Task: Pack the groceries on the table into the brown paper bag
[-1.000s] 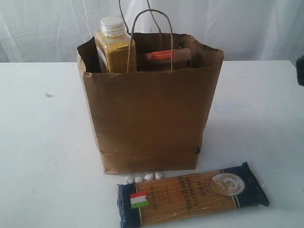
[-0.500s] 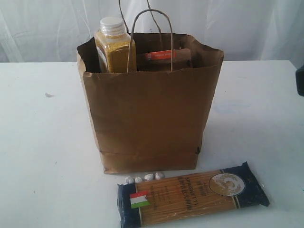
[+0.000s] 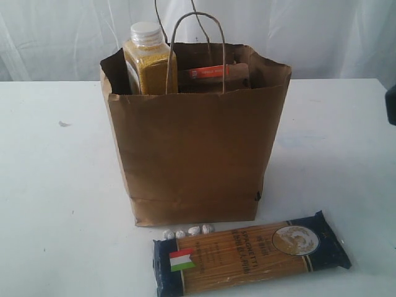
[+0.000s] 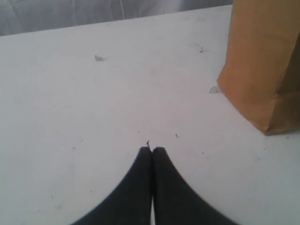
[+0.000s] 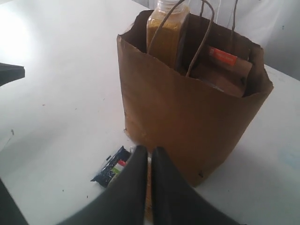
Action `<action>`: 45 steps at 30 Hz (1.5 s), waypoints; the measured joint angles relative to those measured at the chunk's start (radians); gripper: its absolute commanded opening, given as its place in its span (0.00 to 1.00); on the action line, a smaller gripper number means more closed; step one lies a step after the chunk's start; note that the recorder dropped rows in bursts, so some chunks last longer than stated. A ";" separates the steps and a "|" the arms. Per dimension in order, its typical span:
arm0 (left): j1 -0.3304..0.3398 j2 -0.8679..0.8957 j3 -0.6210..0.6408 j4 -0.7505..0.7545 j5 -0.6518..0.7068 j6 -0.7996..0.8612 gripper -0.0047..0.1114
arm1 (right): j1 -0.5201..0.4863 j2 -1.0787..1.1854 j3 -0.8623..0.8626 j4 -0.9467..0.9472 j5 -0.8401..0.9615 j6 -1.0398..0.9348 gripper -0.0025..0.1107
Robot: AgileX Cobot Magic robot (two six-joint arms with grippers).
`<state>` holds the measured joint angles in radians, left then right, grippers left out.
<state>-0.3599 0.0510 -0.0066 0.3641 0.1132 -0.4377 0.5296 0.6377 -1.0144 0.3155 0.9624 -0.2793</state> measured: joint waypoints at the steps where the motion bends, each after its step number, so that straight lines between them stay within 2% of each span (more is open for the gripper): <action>1: 0.000 0.000 0.000 -0.007 -0.003 0.001 0.04 | 0.000 0.000 0.000 0.000 0.006 0.000 0.05; 6: 0.000 0.000 0.000 -0.021 0.046 0.005 0.04 | 0.000 0.000 0.014 0.002 0.042 0.011 0.05; 12: 0.000 0.000 0.000 -0.026 0.071 0.006 0.04 | 0.000 0.000 0.107 0.020 0.070 0.023 0.05; 18: 0.000 0.000 0.000 -0.027 0.071 0.006 0.04 | 0.000 0.021 0.218 0.026 -0.019 0.024 0.05; 25: 0.000 0.000 0.000 -0.027 0.071 0.006 0.04 | 0.000 0.202 0.309 0.065 -0.141 0.005 0.05; 34: 0.000 0.000 0.000 -0.027 0.071 0.006 0.04 | 0.000 0.516 0.317 0.124 -0.311 -0.142 0.05; 41: 0.000 0.000 0.000 -0.027 0.071 0.007 0.04 | 0.000 0.724 0.317 0.311 -0.402 -0.395 0.05; 45: 0.000 0.000 0.000 -0.027 0.071 0.007 0.04 | 0.000 0.794 0.317 0.358 -0.486 -0.464 0.05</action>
<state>-0.3599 0.0510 -0.0066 0.3367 0.1839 -0.4306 0.5296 1.4316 -0.6969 0.6740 0.4768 -0.7434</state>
